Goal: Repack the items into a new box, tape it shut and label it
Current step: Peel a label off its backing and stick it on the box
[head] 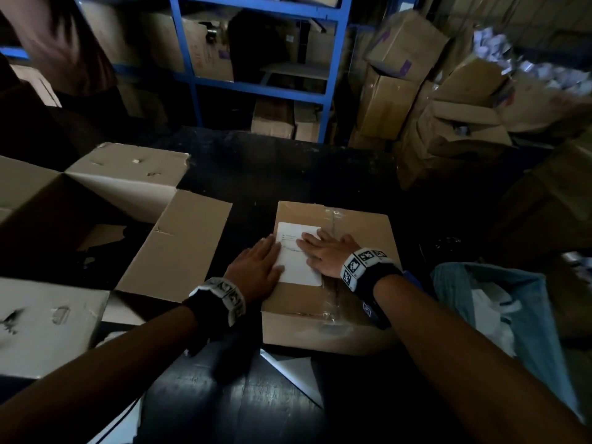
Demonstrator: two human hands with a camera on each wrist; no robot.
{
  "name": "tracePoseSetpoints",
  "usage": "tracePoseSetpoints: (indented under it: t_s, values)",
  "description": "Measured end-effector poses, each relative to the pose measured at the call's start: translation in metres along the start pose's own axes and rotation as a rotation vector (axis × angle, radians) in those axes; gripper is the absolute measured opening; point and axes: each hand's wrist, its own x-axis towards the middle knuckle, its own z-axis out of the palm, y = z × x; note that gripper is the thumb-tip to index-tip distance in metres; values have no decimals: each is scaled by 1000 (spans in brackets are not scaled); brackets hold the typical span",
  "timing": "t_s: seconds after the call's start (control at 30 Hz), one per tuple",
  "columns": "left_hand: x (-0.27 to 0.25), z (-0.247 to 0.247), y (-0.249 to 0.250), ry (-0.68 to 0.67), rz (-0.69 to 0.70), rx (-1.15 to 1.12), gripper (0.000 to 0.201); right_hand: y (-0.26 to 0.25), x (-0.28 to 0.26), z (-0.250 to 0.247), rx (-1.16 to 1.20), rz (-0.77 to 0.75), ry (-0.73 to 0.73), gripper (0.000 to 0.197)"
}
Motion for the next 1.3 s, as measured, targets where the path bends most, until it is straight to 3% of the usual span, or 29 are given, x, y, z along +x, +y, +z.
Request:
tracePoseSetpoints:
  t_s: [0.13,0.23,0.7,0.83,1.0,1.13,1.3]
  values:
    - [-24,8,-3,0,48,-13,95,-3,14,-6,-1,40,-19,55]
    - [-24,12,-6,30,74,-17,101,-4,24,-7,31,56,-9,57]
    - [-28,28,-11,125,73,-215,85,-9,46,-4,-59,-53,30,53]
    - [-29,22,-9,127,74,-182,83,-12,52,-7,44,-30,64,54]
    - [-9,-7,-8,130,5,-105,59,-13,43,-8,58,-22,53,55]
    - [35,-21,-26,-20,-65,-167,49,-14,38,-6,50,-29,63,55]
    - [57,-25,-35,-68,72,-306,59,-17,32,0,36,-52,58,55]
